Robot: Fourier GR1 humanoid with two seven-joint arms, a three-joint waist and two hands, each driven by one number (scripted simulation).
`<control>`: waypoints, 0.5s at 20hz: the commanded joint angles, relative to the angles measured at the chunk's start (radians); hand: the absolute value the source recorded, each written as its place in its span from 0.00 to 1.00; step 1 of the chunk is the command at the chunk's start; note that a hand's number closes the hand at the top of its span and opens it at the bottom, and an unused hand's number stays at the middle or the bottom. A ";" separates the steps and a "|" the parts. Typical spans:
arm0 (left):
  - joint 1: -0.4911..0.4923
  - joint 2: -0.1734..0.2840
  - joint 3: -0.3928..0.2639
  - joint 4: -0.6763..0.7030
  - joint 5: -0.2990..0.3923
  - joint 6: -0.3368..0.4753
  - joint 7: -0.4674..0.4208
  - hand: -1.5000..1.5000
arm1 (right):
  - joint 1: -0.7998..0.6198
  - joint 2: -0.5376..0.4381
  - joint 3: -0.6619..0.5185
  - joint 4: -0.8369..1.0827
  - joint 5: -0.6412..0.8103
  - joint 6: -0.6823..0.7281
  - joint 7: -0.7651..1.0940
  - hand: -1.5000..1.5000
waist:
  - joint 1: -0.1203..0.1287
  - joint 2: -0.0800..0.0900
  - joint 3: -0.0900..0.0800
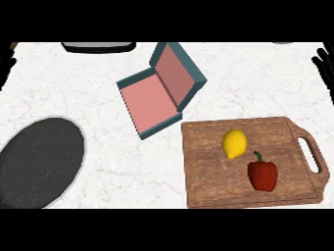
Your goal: Pick the bell pepper from the cutting board and place it in the cardboard box
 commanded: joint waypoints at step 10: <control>0.280 -0.201 -0.099 0.009 -0.043 0.097 -0.045 0.50 | 0.168 0.166 -0.008 -0.088 0.374 -0.569 0.081 0.00 | -0.021 0.006 -0.020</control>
